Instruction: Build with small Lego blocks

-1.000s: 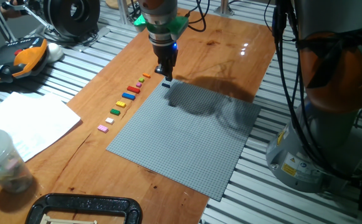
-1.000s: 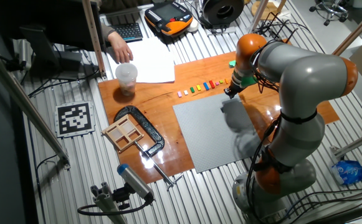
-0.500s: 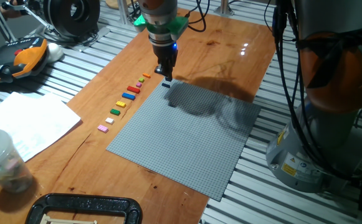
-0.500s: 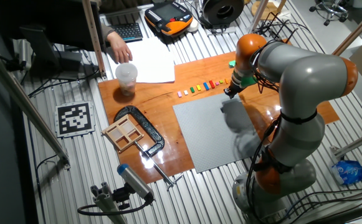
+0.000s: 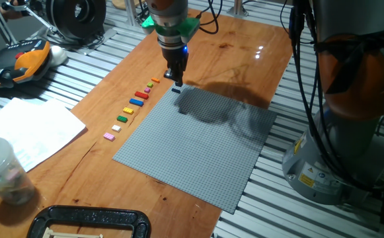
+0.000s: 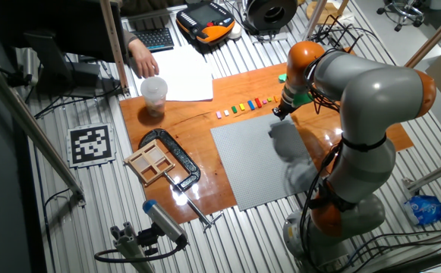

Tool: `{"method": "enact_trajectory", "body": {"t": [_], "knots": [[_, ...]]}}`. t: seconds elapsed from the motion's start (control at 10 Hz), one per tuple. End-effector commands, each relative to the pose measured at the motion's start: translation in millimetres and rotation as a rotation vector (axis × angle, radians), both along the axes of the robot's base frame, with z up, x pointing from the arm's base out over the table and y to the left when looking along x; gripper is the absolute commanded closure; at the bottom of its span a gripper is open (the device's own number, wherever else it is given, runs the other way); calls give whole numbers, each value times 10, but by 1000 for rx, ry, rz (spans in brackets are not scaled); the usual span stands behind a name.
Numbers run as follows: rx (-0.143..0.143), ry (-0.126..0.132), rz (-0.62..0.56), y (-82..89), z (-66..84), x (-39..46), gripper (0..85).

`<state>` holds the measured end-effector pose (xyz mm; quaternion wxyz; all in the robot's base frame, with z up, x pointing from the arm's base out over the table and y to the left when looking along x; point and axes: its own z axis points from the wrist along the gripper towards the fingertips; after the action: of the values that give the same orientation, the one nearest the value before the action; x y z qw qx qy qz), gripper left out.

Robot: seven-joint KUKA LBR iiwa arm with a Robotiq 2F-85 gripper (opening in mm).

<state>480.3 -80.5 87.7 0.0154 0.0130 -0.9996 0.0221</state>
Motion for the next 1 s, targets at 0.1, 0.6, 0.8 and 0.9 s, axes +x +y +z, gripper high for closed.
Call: {"method": "enact_trajectory", "body": {"t": [0.1, 0.6, 0.8, 0.9], "knots": [[0, 0, 0, 1, 0, -1, 850], [1, 0, -3, 13, 4, -11, 850], [1, -2, -5, 20, 6, -14, 850], [1, 0, -5, 22, 7, -18, 850]]}}
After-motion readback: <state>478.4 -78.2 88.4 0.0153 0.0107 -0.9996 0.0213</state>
